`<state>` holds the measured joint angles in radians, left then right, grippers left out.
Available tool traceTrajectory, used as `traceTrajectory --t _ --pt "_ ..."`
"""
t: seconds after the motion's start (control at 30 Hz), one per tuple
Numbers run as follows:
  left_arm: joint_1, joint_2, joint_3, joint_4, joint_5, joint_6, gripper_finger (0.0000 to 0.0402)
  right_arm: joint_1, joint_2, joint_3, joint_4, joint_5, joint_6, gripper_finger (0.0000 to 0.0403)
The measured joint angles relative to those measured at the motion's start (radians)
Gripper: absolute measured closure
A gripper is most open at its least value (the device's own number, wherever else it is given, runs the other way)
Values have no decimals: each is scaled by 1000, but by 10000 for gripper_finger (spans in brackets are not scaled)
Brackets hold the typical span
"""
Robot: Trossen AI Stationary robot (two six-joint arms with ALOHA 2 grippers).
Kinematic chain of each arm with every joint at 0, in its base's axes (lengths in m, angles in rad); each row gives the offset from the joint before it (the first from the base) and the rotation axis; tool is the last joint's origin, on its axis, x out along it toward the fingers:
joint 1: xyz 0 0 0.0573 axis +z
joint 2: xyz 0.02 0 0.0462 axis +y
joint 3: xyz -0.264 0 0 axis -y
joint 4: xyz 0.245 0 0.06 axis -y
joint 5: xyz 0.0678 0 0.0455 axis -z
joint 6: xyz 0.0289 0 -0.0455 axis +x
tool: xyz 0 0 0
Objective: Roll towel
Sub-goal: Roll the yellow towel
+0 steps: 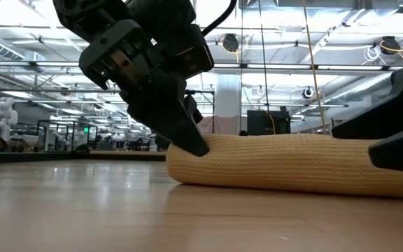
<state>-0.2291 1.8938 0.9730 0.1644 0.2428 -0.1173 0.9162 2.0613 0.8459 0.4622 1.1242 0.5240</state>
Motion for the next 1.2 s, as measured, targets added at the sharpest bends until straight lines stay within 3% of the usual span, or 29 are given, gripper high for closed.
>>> traceTrajectory --t 0.17,0.57,0.8,0.93,1.2 --pt "-2 -5 0 8 -49 1 358 -12 0 0 -107 4 129 67" --pt "-37 -72 2 11 -143 121 183 -16 -1 0 -224 4 330 67" --pt "-138 6 1 40 -400 295 122 -21 -1 0 -232 -7 372 67" --pt "-167 38 2 124 -511 366 98 -27 -2 0 -232 -17 407 67" --pt "-147 89 2 140 -521 402 94 -27 -2 0 -232 -30 416 67"
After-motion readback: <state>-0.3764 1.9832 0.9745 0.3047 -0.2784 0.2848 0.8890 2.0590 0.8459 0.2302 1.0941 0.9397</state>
